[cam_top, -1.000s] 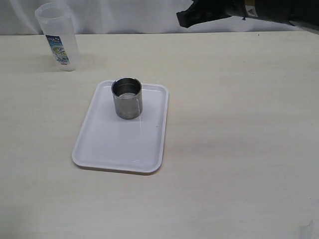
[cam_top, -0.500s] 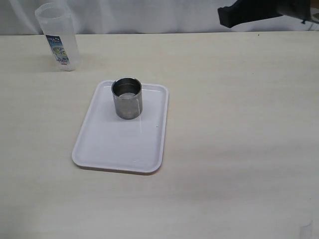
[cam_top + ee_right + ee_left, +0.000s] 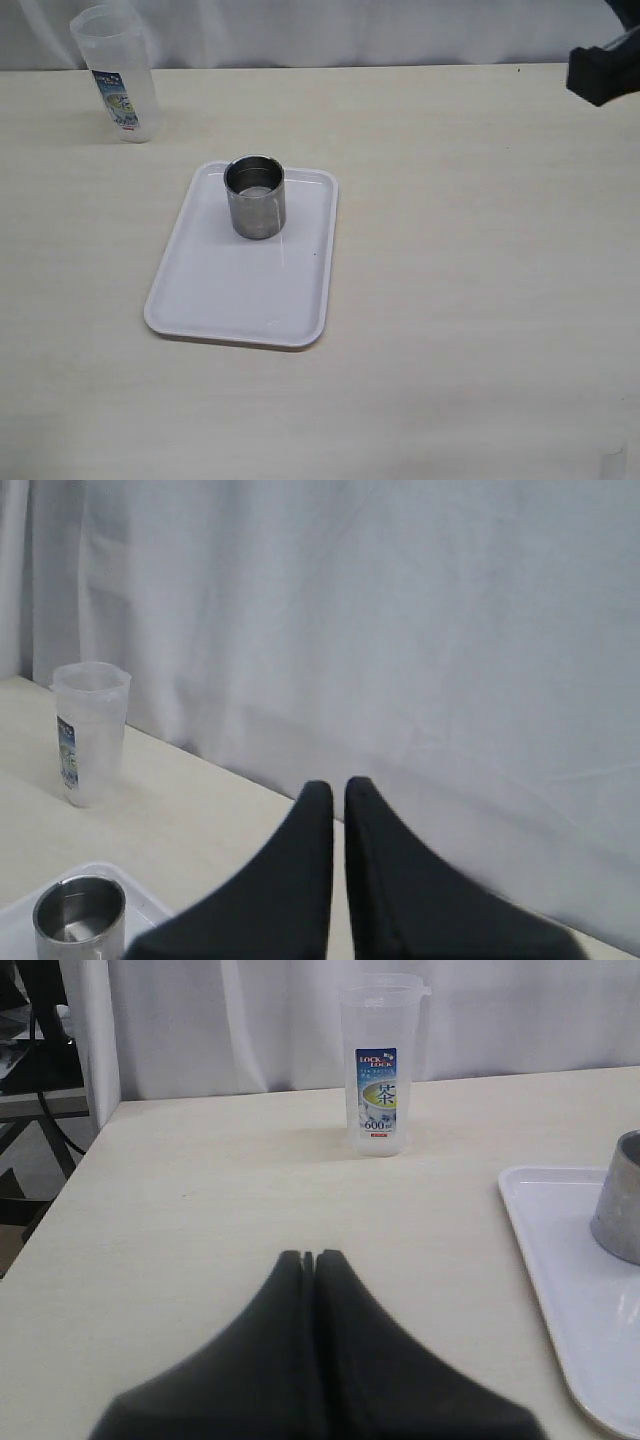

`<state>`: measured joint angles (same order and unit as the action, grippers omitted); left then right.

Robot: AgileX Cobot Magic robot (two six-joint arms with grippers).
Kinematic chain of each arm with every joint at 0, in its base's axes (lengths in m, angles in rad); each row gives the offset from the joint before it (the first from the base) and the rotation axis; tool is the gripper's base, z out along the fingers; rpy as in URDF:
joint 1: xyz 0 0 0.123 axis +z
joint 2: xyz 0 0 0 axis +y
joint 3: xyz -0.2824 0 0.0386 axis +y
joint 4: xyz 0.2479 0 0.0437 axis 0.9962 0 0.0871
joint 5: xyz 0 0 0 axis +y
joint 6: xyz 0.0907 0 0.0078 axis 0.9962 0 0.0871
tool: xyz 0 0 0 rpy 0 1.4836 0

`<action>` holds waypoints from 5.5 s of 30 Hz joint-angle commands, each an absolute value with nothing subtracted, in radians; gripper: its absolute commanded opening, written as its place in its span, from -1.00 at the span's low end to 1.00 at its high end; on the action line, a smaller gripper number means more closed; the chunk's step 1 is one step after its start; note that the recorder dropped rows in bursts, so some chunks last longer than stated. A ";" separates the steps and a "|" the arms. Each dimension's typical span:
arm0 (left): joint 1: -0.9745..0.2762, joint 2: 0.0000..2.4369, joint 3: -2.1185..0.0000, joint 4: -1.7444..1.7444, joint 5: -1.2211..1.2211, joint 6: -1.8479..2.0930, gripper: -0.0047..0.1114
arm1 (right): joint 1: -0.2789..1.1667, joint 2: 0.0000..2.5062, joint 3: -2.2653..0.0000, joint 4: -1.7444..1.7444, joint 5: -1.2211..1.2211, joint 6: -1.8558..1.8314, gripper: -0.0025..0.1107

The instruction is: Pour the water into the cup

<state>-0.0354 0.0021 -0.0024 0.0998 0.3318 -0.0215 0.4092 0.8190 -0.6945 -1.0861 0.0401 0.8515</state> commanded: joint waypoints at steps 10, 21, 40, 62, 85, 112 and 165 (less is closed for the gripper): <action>-0.036 0.000 0.000 0.095 0.324 -0.024 -0.92 | 0.409 0.554 -0.549 -1.077 0.049 0.931 -0.88; -0.036 0.000 0.000 0.095 0.324 -0.024 -0.92 | 0.409 0.490 -0.532 -1.077 0.054 0.935 -0.88; -0.036 0.000 0.000 0.093 0.324 -0.024 -0.92 | 0.409 0.490 -0.532 -1.094 0.059 0.927 -0.88; -0.036 0.000 0.000 0.095 0.324 -0.024 -0.92 | 0.409 0.403 -0.364 -0.829 0.055 0.635 -0.88; -0.036 0.000 0.000 0.095 0.324 -0.024 -0.92 | 0.386 0.092 -0.056 -0.213 -0.059 0.040 -0.88; -0.036 0.000 0.000 0.093 0.324 -0.024 -0.92 | 0.075 0.000 0.000 -0.090 -0.107 0.044 -0.88; -0.036 0.000 0.000 0.094 0.324 -0.024 -0.92 | 0.013 0.000 0.000 -0.098 0.340 0.039 -0.88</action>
